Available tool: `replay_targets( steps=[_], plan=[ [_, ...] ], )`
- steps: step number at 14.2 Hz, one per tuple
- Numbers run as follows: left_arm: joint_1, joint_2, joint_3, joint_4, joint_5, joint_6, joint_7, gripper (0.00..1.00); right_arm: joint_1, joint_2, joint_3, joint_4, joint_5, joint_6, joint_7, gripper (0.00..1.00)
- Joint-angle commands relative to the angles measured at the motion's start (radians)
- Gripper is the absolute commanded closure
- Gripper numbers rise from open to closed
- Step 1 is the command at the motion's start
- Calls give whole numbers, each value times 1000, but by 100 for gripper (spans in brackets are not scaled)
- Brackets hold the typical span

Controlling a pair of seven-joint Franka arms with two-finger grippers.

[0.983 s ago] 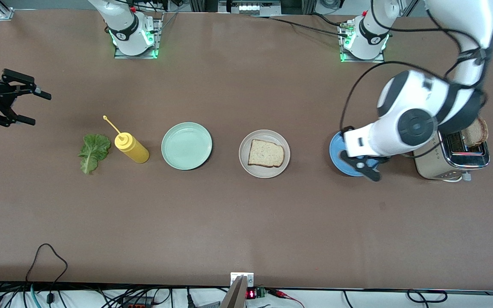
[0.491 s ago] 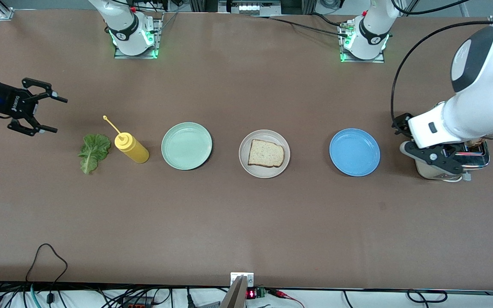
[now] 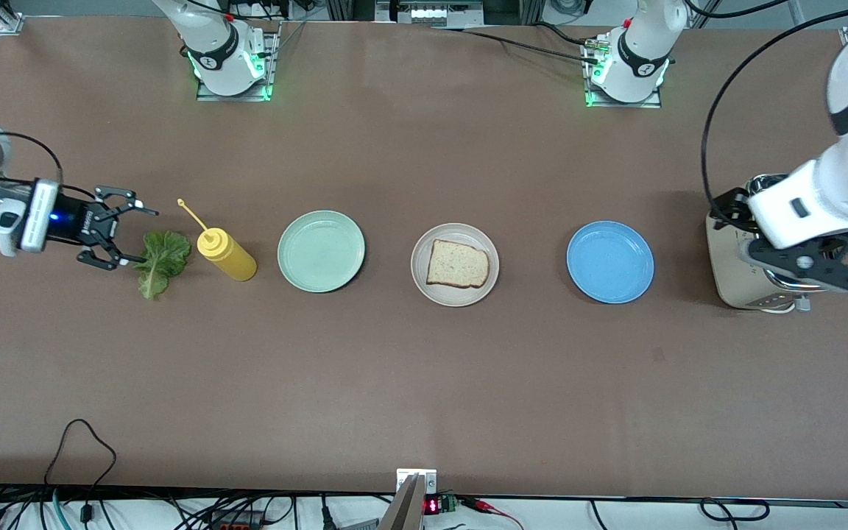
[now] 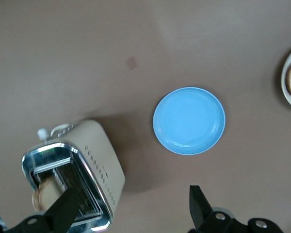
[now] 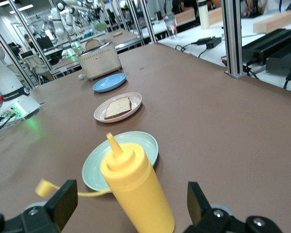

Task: Make sandwich in beige plate with both arms
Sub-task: 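Grasp the yellow bottle with the right gripper while the left gripper returns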

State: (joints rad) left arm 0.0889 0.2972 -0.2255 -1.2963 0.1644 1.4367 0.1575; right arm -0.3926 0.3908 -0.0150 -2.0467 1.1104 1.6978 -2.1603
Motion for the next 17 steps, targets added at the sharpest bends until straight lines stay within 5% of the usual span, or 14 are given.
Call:
replay_targets(
  steps=[1,6,17],
  plan=[
    [-73,-145,164,-183,-100,109,-70,0,-14,86,12,17,57,-7,-161,0],
    [-103,-335,239,-403,-132,200,-67,0,3,204,17,17,147,-10,-398,0],
    [-101,-326,213,-379,-140,160,-69,0,118,293,21,14,327,-44,-552,0]
  ],
)
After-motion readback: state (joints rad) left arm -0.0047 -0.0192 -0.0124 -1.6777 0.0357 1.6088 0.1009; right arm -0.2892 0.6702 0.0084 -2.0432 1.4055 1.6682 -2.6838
